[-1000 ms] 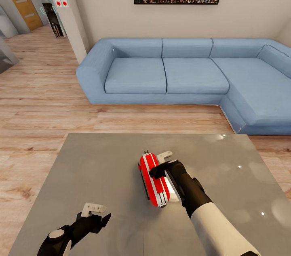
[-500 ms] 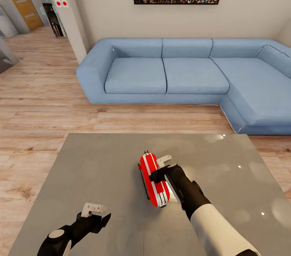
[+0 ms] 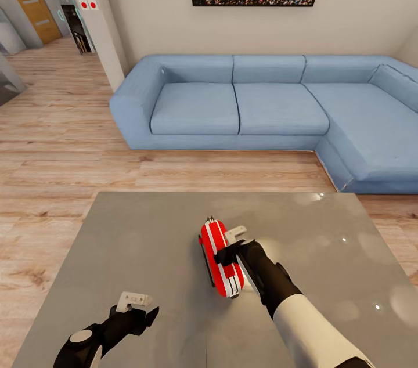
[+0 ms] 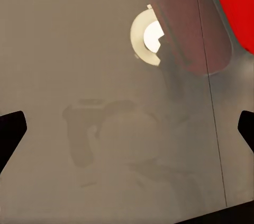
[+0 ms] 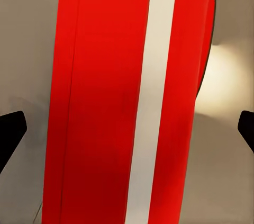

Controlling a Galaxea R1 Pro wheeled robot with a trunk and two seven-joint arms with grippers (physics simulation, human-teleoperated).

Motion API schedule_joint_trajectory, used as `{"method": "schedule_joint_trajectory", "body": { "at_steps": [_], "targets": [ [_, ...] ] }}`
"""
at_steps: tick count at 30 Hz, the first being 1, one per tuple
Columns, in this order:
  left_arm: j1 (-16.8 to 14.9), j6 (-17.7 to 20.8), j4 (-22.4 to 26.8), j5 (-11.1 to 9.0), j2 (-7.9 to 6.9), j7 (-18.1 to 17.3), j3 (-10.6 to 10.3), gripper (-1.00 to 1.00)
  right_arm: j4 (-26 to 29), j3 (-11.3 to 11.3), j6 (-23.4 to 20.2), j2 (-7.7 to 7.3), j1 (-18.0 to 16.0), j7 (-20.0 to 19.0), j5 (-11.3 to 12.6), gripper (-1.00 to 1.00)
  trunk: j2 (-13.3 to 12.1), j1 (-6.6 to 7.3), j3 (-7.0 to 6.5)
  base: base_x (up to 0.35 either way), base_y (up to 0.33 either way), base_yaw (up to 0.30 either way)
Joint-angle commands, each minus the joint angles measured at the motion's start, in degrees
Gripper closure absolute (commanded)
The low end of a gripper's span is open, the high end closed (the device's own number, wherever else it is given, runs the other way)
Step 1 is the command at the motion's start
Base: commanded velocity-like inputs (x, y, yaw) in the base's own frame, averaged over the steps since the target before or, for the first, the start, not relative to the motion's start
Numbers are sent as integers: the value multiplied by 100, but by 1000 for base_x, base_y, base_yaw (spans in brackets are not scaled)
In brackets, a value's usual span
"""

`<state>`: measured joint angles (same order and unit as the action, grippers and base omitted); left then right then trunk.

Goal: Turn on the radio receiver that's on the table in the living room.

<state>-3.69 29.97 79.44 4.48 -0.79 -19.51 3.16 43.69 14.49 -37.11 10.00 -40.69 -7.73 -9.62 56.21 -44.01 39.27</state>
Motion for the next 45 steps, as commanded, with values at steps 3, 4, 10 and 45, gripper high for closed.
{"method": "schedule_joint_trajectory", "body": {
  "at_steps": [3, 4, 10, 45],
  "targets": [
    [0, 0, -1, 2, 1, 0, 0, -100, -9, 1, 6, 0, 0, 0, 2, -100, 0, 0, 0, 0, 0, 0],
    [0, 0, 0, 1, 1, -1, 0, -100, -29, 1, 8, 0, 0, 0, 3, -100, 0, 0, 0, 0, 0, 0],
    [0, -1, 1, 2, 0, -2, 0, -100, -169, 0, 105, 0, 0, 0, 21, -100, 0, 0, 0, 0, 0, 0],
    [0, -1, -5, 9, 0, 0, 0, -100, -577, -7, 390, 0, 0, -9, 322, -100, 0, 0, 0, 0, 0, 0]
  ]
}}
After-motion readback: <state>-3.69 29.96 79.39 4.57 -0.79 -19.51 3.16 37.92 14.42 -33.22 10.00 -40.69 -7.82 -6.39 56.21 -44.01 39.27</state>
